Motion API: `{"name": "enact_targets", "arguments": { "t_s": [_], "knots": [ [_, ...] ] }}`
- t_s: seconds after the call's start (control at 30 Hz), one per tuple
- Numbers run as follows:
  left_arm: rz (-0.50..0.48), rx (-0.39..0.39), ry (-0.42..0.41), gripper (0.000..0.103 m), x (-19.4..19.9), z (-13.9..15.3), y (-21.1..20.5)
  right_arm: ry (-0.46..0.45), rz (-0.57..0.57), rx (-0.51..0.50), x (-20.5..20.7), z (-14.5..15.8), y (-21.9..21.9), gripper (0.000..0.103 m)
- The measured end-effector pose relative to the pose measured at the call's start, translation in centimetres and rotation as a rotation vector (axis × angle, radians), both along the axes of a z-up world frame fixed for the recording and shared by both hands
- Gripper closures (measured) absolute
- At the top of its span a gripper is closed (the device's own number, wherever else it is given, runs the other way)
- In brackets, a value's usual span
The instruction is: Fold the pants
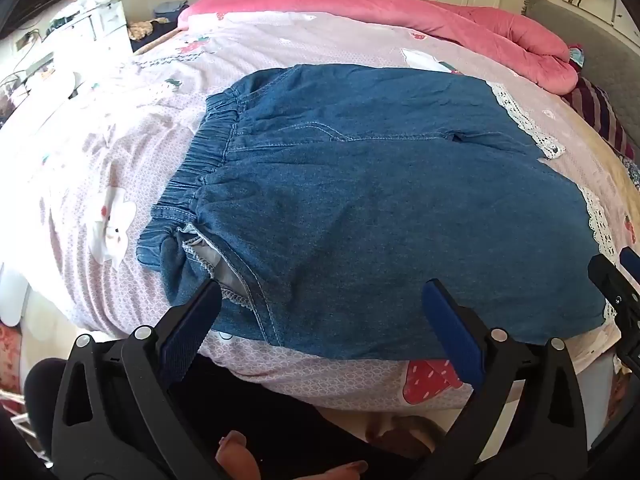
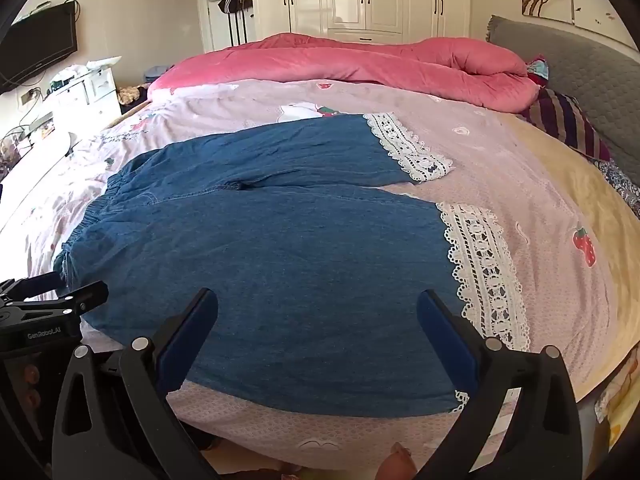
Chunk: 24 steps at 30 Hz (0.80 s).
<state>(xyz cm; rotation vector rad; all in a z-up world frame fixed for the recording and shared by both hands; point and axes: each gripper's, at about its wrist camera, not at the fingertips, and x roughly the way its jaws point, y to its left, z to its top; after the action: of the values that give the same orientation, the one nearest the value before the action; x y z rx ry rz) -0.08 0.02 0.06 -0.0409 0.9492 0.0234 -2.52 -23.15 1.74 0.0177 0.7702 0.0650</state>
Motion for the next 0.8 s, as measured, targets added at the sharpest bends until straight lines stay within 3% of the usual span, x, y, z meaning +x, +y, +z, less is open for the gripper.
{"name": "enact_targets", "arguments": {
  "t_s": [0.8],
  "knots": [
    [-0.015, 0.036, -0.016, 0.009, -0.4, 0.7, -0.7, -0.025, 0.008, -0.001, -0.4, 0.7, 0.3, 0.004]
  ]
}}
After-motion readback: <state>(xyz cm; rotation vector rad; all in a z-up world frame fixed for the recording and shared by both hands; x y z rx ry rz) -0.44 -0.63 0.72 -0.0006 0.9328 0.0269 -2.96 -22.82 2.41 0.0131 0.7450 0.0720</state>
